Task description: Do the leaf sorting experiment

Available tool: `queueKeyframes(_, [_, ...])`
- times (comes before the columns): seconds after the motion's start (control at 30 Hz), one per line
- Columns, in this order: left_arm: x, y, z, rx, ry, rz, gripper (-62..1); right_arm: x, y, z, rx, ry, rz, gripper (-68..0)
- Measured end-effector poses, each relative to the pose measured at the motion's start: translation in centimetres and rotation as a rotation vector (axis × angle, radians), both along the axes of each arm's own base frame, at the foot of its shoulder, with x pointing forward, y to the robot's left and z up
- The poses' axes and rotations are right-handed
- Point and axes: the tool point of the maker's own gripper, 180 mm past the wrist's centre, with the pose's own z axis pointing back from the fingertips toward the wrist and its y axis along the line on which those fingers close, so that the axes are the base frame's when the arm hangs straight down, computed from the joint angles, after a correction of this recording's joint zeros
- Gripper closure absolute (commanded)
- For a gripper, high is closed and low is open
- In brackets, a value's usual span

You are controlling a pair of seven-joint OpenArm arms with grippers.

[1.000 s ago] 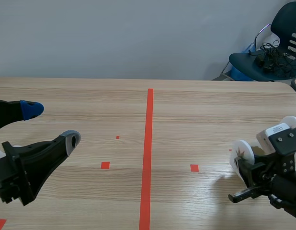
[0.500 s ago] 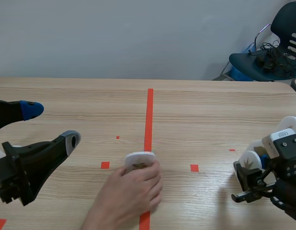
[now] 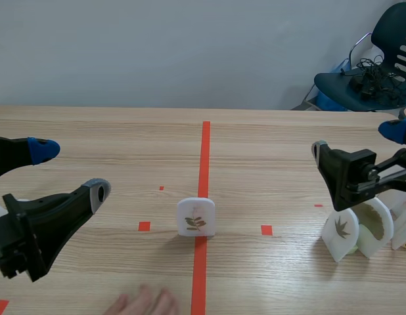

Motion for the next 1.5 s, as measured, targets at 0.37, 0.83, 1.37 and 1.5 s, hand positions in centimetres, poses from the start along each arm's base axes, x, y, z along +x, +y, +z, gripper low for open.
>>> queueKeyframes(0.37, [-0.2,0.2,-1.1,0.07,0.015,-0.009,-62.3,-4.0,2.4,1.0,0.014,0.097,0.057,-67.9])
queueKeyframes(0.83, [-0.1,-5.2,-12.2,0.111,0.143,-0.21,-62.3,-4.0,-1.5,1.2,-0.067,0.112,-0.04,-67.9])
queueKeyframes(1.37, [3.2,-13.3,-15.7,0.163,0.043,-0.26,-44.4,-4.1,-1.6,0.8,-0.074,0.133,-0.043,-67.9])
queueKeyframes(1.5, [3.3,-13.1,-15.6,0.164,0.035,-0.247,-21.3,-4.1,-1.6,0.7,-0.074,0.133,-0.043,-67.9])
